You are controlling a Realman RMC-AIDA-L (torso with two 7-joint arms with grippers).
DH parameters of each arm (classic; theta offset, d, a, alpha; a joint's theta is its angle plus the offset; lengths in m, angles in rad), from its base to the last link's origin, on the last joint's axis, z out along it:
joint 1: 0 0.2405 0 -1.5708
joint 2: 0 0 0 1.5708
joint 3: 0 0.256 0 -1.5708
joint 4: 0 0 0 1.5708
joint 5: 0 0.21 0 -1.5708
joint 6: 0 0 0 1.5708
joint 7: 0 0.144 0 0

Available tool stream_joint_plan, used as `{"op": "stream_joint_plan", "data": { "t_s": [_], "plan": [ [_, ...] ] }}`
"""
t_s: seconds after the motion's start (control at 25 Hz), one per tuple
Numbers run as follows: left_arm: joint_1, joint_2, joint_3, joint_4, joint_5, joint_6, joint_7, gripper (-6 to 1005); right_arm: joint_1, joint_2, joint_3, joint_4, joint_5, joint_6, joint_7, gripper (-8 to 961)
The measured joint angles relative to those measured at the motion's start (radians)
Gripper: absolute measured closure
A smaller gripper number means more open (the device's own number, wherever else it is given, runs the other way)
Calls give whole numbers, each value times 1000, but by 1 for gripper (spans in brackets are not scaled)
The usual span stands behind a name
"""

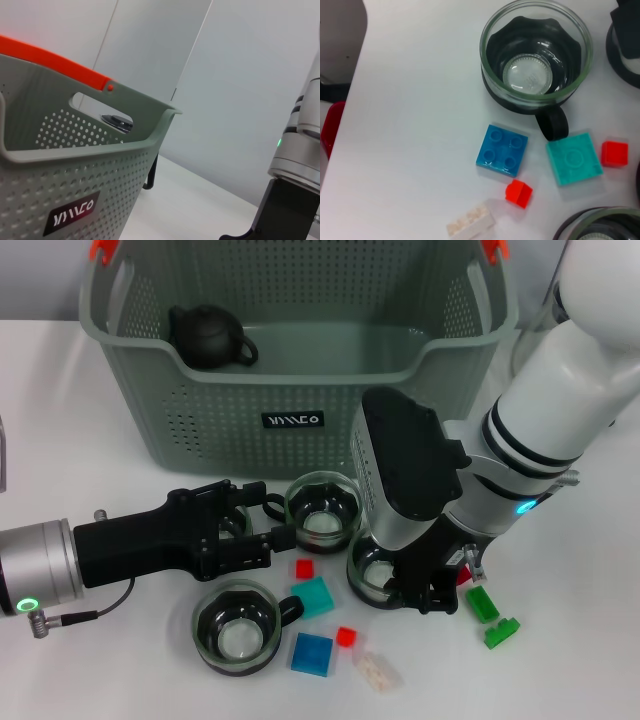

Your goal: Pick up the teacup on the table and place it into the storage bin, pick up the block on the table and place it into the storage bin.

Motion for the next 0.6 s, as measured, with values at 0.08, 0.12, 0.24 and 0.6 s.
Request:
{"op": "stream_joint_plan", "data": {
  "t_s": [0.08,0.12,0.24,0.6],
  "plan": [
    [0,0,0,0,0,1,0,170,-3,-1,1,-6,1,-1,3,899],
    [0,0,0,0,0,2,0,170,-6,-2,2,-10,2,-2,4,899],
    [0,0,0,0,0,3,0,169,-15,-4,9,-31,4,-17,5,898],
    [-1,0,0,2,0,9,0,170,-55,-8,119,-127,5,-131,10,899]
  ]
}}
